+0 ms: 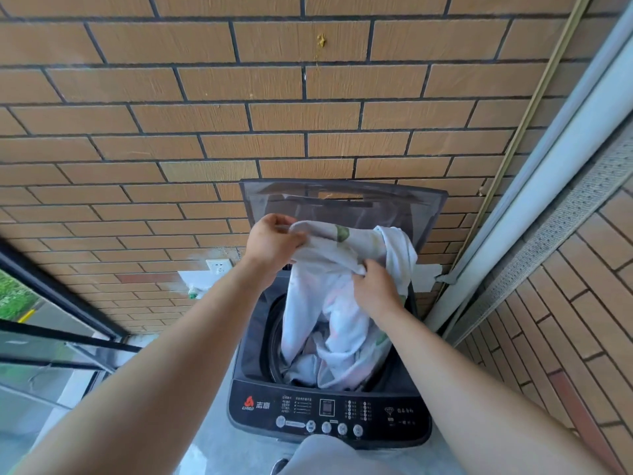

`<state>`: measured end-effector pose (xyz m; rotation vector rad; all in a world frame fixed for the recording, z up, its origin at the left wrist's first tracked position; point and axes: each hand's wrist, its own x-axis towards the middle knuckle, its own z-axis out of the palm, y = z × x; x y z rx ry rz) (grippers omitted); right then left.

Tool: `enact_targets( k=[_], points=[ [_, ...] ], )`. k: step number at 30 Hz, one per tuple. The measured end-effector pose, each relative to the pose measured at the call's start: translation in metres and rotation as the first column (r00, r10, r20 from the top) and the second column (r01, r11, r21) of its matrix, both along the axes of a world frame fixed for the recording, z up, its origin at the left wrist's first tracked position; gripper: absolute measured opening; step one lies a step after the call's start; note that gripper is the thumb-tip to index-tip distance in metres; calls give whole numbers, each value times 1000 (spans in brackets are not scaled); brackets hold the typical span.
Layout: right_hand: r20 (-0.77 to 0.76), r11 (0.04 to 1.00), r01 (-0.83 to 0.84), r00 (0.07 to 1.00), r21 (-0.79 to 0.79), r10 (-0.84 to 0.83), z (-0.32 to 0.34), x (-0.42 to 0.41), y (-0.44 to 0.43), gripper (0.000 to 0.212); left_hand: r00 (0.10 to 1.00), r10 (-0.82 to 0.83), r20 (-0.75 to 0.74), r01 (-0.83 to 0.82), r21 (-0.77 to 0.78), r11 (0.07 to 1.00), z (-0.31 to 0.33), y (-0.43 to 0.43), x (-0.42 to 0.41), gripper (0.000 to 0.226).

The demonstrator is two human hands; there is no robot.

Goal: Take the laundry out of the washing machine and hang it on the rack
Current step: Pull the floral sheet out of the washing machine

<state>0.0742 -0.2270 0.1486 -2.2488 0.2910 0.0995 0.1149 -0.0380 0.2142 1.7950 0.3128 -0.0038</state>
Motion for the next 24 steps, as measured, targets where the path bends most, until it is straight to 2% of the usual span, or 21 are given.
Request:
enact_targets(
  k=[4, 7, 9, 11, 14, 15, 18, 19, 20, 22, 24],
  points=[
    [68, 989, 92, 993, 119, -100, 24, 16, -5, 15, 997, -33, -76, 28, -64, 998, -13, 15, -5, 35],
    [92, 979, 81, 991, 189, -100, 39, 21, 0, 20, 991, -19, -135, 14, -38, 999, -22, 17, -13, 31],
    [110, 980, 74, 989, 183, -95, 45, 22, 3, 25, 981, -5, -192, 19, 74, 997, -31, 15, -22, 22],
    [148, 981, 92, 982, 173, -119, 50, 25, 4, 25, 953, -51, -299, 117, 209, 971, -42, 13, -33, 20],
    [196, 979, 94, 972, 179, -129, 61, 30, 10, 30, 832, -305, -463, 444, 227, 867, -63, 7, -51, 21],
    [197, 977, 84, 973, 193, -123, 63, 32, 13, 28, 780, -392, -487, 546, 223, 808, -72, 3, -57, 29],
    [188, 963, 40, 978, 267, -93, 72, 34, 25, 20, 701, -503, -506, 703, 374, 605, -96, -14, -69, 86],
    [187, 961, 26, 979, 275, -80, 74, 33, 28, 19, 709, -501, -497, 702, 428, 569, -104, -21, -70, 88],
    [190, 961, 11, 980, 276, -66, 76, 33, 31, 18, 728, -492, -477, 685, 465, 561, -110, -27, -69, 77],
    [192, 958, -8, 980, 285, -49, 77, 31, 34, 16, 765, -464, -446, 644, 516, 565, -118, -33, -66, 39],
    [200, 943, -14, 978, 333, -56, 77, 29, 33, 13, 798, -445, -406, 602, 556, 573, -122, -29, -61, 20]
  ],
)
